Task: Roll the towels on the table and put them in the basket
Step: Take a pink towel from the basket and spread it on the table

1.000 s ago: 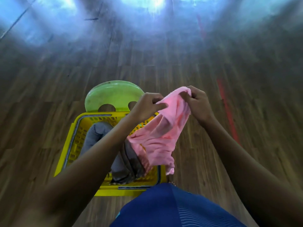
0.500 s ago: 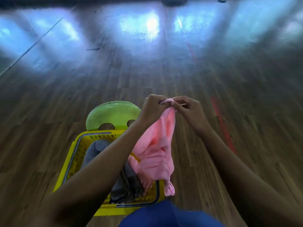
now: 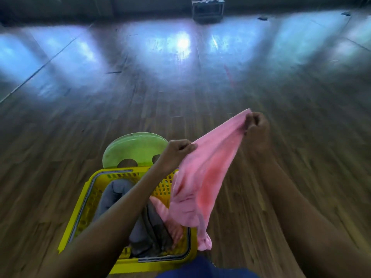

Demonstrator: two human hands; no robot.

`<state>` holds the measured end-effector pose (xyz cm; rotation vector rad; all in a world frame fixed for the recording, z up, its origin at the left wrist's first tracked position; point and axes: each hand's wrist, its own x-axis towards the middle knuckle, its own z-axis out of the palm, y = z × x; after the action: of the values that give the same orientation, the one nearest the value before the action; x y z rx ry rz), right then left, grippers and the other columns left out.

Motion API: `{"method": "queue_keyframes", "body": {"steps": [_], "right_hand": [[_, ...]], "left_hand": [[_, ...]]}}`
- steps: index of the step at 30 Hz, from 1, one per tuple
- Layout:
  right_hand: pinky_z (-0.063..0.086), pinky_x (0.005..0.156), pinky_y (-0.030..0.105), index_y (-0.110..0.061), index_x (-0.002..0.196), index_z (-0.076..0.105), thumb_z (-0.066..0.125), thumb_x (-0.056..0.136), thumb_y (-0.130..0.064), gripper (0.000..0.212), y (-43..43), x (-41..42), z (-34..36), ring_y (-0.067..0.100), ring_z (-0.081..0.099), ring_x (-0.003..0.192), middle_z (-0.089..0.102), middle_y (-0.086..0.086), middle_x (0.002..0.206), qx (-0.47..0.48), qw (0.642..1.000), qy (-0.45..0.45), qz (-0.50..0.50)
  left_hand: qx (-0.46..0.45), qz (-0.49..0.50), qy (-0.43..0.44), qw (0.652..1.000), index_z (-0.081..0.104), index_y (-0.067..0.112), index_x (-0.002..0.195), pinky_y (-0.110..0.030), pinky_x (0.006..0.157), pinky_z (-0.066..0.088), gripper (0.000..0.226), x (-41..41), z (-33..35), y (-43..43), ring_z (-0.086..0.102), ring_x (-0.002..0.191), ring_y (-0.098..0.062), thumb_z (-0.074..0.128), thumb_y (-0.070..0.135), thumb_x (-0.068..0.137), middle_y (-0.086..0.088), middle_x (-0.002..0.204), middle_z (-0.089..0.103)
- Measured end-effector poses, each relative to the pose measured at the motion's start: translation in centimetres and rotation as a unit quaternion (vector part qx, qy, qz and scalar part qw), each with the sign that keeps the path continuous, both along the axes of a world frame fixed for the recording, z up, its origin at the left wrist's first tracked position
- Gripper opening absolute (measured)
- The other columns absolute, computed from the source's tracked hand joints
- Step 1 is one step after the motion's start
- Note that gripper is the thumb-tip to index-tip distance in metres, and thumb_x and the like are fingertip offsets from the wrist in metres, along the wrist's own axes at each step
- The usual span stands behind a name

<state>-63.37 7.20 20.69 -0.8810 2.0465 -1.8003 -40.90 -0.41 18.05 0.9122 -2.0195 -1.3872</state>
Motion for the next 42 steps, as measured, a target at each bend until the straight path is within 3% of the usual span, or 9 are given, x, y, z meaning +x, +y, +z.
{"method": "queue_keyframes", "body": {"steps": [5, 8, 11, 14, 17, 22, 31, 37, 42], "right_hand": [[0.039, 0.071, 0.029, -0.009, 0.098, 0.061, 0.047, 0.099, -0.012, 0.015, 0.2, -0.3, 0.0, 0.015, 0.051, 0.083, 0.058, 0.007, 0.09, 0.071, 0.994, 0.021, 0.075], [0.048, 0.076, 0.027, -0.005, 0.098, 0.068, 0.058, 0.096, -0.028, 0.025, 0.6, 3.3, -1.0, 0.012, 0.06, 0.082, 0.068, 0.004, 0.091, 0.132, 0.959, 0.056, 0.243], [0.053, 0.075, 0.029, -0.019, 0.101, 0.07, 0.066, 0.089, -0.04, 0.024, 0.7, 4.3, -2.2, 0.011, 0.065, 0.084, 0.07, 0.005, 0.095, 0.165, 0.933, 0.064, 0.313], [0.052, 0.083, 0.033, -0.033, 0.102, 0.068, 0.067, 0.084, -0.049, 0.024, 0.8, 3.8, -3.2, 0.014, 0.063, 0.098, 0.063, 0.007, 0.106, 0.157, 0.933, 0.071, 0.315], [0.051, 0.093, 0.033, -0.028, 0.118, 0.065, 0.068, 0.087, -0.034, 0.032, 1.3, 3.5, -3.4, 0.013, 0.061, 0.11, 0.063, -0.001, 0.119, 0.119, 0.933, 0.038, 0.339], [0.053, 0.078, 0.034, -0.007, 0.097, 0.07, 0.067, 0.09, -0.016, 0.012, 1.7, 3.9, -3.1, 0.01, 0.064, 0.084, 0.071, 0.008, 0.093, 0.085, 0.942, 0.039, 0.323], [0.039, 0.068, 0.023, -0.014, 0.086, 0.062, 0.06, 0.094, -0.016, 0.009, 1.8, -1.7, -2.1, 0.008, 0.055, 0.071, 0.062, -0.002, 0.078, 0.121, 0.977, 0.11, 0.134], [0.051, 0.083, 0.022, -0.028, 0.101, 0.072, 0.078, 0.076, -0.046, 0.031, 1.6, 1.7, -3.1, 0.001, 0.066, 0.092, 0.073, -0.01, 0.098, 0.165, 0.937, 0.075, 0.299], [0.048, 0.067, 0.029, -0.02, 0.074, 0.072, 0.07, 0.087, -0.023, 0.014, 1.9, 1.2, -3.3, 0.002, 0.06, 0.066, 0.069, -0.006, 0.071, 0.105, 0.957, 0.075, 0.261]], "left_hand": [[-0.019, 0.041, -0.022, 0.999, 0.065, 0.002, 0.077, -0.024, 0.056, 0.033, 0.023, 0.6, -1.0, -0.1, 0.038, 0.063, -0.002, 0.058, 0.015, 0.095, 0.005, 0.067, 0.05], [-0.067, 0.035, -0.027, 0.997, 0.064, 0.018, 0.069, -0.026, 0.057, 0.037, 0.024, -1.8, 0.4, 0.0, 0.041, 0.061, 0.0, 0.061, 0.02, 0.093, 0.009, 0.061, 0.053], [-0.093, 0.032, -0.038, 0.994, 0.071, 0.011, 0.079, -0.032, 0.065, 0.044, 0.02, -2.9, 0.7, 0.0, 0.051, 0.067, -0.006, 0.062, 0.024, 0.091, -0.004, 0.074, 0.068], [-0.103, 0.025, -0.046, 0.993, 0.07, 0.01, 0.079, -0.033, 0.066, 0.045, 0.02, -3.0, 0.5, 0.1, 0.05, 0.067, -0.005, 0.061, 0.021, 0.092, -0.005, 0.074, 0.067], [-0.101, 0.011, -0.048, 0.994, 0.068, 0.009, 0.075, -0.032, 0.062, 0.042, 0.023, -2.9, 0.3, -0.2, 0.045, 0.063, -0.004, 0.061, 0.023, 0.091, 0.003, 0.066, 0.058], [-0.098, -0.001, -0.056, 0.994, 0.067, 0.01, 0.069, -0.027, 0.057, 0.037, 0.022, -2.9, 0.9, -0.4, 0.041, 0.059, 0.0, 0.064, 0.018, 0.09, 0.01, 0.059, 0.052], [-0.009, -0.025, -0.059, 0.998, 0.055, 0.019, 0.064, -0.017, 0.051, 0.028, 0.032, 1.2, -0.9, -1.1, 0.032, 0.056, 0.002, 0.06, 0.015, 0.095, 0.01, 0.062, 0.041], [-0.044, -0.039, -0.042, 0.997, 0.058, 0.017, 0.064, -0.025, 0.055, 0.034, 0.028, -1.7, -0.3, -0.3, 0.039, 0.06, -0.001, 0.06, 0.023, 0.091, 0.008, 0.063, 0.048], [-0.065, -0.028, -0.044, 0.997, 0.06, 0.01, 0.067, -0.03, 0.06, 0.037, 0.027, -2.7, -1.0, -0.7, 0.04, 0.062, -0.004, 0.061, 0.022, 0.092, 0.007, 0.064, 0.05]]}}
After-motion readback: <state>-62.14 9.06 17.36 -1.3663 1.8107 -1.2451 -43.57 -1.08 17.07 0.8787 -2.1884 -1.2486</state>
